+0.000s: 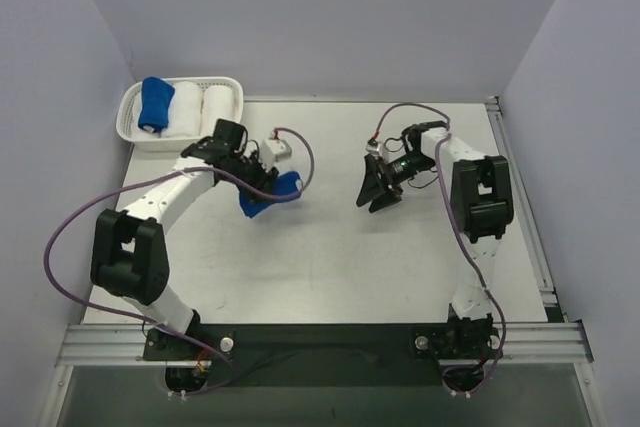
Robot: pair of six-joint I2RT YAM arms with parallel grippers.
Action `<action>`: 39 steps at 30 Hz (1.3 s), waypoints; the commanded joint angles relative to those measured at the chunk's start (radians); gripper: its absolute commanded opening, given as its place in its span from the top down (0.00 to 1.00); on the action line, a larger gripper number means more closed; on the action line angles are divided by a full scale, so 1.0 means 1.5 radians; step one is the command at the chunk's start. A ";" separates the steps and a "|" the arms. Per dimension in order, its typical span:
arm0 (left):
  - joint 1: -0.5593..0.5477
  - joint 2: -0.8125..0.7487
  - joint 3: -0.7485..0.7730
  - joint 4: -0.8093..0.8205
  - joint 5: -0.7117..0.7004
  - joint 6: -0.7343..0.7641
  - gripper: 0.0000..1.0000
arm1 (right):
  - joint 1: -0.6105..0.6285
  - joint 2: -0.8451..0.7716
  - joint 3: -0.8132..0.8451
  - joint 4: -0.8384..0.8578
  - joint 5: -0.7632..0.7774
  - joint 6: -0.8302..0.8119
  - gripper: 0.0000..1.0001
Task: Roll the towels
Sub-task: Place the rolled towel into the container
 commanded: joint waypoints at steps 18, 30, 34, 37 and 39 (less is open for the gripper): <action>0.221 0.409 0.769 0.033 -0.271 -0.468 1.00 | -0.051 -0.103 -0.066 -0.022 -0.006 0.000 0.00; 0.267 0.582 0.834 0.084 -0.336 -0.500 0.97 | -0.051 -0.134 -0.105 -0.012 0.026 -0.005 0.00; 0.271 0.607 0.831 0.084 -0.356 -0.489 0.91 | -0.052 -0.134 -0.114 -0.014 0.031 -0.006 0.00; 0.277 0.607 0.818 0.085 -0.351 -0.492 0.75 | -0.051 -0.135 -0.111 -0.013 0.033 -0.006 0.00; 0.281 0.605 0.814 0.089 -0.348 -0.494 0.68 | -0.051 -0.133 -0.106 -0.016 0.033 -0.004 0.00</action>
